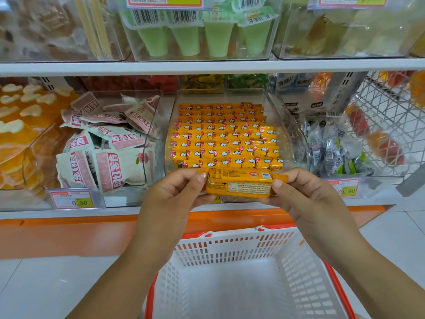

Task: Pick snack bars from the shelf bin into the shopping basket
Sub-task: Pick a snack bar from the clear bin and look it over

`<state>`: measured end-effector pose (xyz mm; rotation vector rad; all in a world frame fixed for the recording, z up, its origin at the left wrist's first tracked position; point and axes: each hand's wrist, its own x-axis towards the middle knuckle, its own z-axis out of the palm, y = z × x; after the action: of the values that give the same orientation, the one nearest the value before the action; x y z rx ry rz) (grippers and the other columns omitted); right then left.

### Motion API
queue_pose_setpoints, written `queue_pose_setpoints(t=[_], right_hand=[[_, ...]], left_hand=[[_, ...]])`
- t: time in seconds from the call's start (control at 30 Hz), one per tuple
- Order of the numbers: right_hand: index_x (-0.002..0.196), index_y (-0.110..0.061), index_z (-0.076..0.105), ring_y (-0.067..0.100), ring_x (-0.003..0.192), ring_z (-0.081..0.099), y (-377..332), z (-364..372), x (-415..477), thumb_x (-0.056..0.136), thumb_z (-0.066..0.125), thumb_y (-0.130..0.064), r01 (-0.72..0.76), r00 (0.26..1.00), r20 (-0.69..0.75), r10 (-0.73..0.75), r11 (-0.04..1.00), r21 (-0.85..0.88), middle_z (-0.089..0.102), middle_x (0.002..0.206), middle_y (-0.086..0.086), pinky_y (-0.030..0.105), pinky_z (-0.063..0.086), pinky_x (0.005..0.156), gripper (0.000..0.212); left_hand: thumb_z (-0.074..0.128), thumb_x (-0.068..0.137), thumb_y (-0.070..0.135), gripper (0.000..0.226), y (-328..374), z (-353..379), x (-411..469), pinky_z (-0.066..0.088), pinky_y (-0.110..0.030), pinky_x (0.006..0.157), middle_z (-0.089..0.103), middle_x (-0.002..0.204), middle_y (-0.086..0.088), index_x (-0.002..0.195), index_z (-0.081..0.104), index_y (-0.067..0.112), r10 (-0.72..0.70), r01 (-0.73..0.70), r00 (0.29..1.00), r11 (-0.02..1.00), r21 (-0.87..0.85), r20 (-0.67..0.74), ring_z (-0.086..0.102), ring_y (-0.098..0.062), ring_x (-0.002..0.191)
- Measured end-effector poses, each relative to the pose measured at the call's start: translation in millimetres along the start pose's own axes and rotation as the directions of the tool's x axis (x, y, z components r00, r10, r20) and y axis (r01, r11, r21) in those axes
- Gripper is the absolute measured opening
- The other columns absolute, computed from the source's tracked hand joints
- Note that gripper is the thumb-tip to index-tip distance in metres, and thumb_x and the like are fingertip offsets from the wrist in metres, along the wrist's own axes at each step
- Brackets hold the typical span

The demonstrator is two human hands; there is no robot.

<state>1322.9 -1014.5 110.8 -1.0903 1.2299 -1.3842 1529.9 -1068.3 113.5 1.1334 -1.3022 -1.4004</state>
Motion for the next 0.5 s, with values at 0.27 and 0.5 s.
queue_pose_setpoints(t=[0.27,0.5], right_hand=[[0.089,-0.024,0.064,0.036,0.082,0.074,-6,9,-2,0.071,0.068,-0.035,0.069,0.997,-0.050,-0.067,0.997,0.043,0.074,0.101,0.012,0.028,0.058,0.065,0.021],[0.095,-0.026,0.071,0.035,0.090,0.073,-2,3,0,0.054,0.089,-0.050,0.005,1.000,0.027,-0.009,0.994,0.113,0.074,0.106,0.012,0.028,0.058,0.075,0.051]], left_hand=[[0.062,0.091,0.014,0.019,4,2,-4,0.059,-0.026,0.057,0.076,0.087,0.007,0.096,0.070,0.031,0.128,-0.120,0.987,0.990,0.073,-0.102,0.073,-0.017,0.070],[0.070,0.068,0.023,0.033,3,-7,2,0.061,-0.026,0.076,0.077,0.093,0.001,0.100,0.072,0.030,0.001,0.000,1.000,1.000,-0.020,0.028,0.075,-0.020,0.084]])
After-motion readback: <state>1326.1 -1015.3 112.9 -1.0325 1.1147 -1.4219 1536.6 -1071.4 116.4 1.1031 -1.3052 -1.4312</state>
